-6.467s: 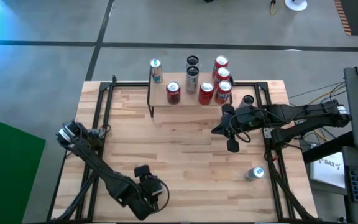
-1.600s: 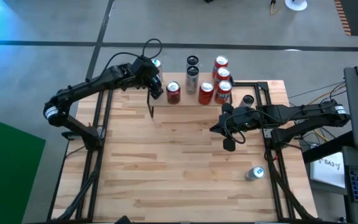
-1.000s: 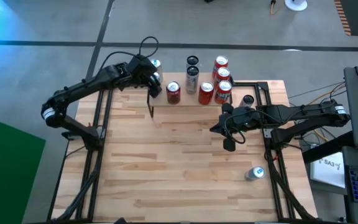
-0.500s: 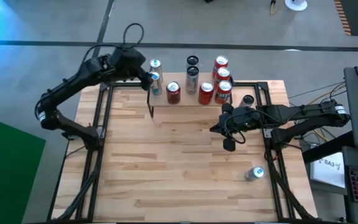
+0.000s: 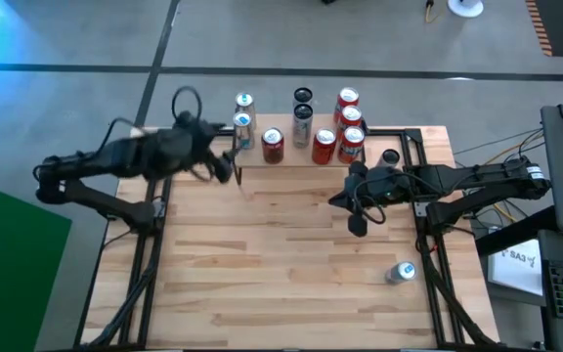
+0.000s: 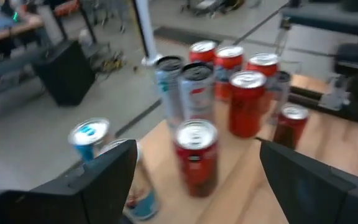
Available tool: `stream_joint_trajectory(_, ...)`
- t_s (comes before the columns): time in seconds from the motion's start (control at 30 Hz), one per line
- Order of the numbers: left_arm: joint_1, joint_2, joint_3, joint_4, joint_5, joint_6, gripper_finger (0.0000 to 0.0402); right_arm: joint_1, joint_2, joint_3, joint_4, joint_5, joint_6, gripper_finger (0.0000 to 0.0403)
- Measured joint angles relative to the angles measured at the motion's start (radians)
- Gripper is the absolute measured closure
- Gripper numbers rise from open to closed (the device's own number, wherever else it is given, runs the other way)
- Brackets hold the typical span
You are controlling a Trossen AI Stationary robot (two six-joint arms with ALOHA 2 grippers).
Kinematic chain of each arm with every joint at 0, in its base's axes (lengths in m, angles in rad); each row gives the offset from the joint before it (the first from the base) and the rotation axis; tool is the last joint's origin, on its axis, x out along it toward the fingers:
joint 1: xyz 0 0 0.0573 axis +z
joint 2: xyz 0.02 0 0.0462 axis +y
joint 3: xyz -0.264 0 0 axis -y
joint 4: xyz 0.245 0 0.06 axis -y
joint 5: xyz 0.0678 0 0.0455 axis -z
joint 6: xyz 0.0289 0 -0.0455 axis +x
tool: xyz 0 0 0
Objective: Place canned beverage on shelf
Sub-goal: Put the red soda can on the shelf
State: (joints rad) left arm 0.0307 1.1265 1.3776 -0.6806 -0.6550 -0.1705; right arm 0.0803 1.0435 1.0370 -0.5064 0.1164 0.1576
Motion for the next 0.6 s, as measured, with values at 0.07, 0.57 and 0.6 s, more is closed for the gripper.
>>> stream_joint_trajectory(0.07, -0.066, -0.022, -0.06, 0.059, -0.032, 0.012, 0.0077, 0.0, 0.0, 0.0, 0.01, 0.0, 0.043, 0.0394)
stream_joint_trajectory(0.57, -0.423, -0.126, -0.532, 0.771, -0.169, 0.268, 0.0077, 0.01, 0.025, 0.0, 0.022, -0.102, 0.448, 0.0394)
stream_joint_trajectory(0.6, -0.425, -0.132, -0.541, 0.781, -0.169, 0.274, 0.0077, 0.01, 0.034, 0.0, 0.02, -0.103, 0.471, 0.0394)
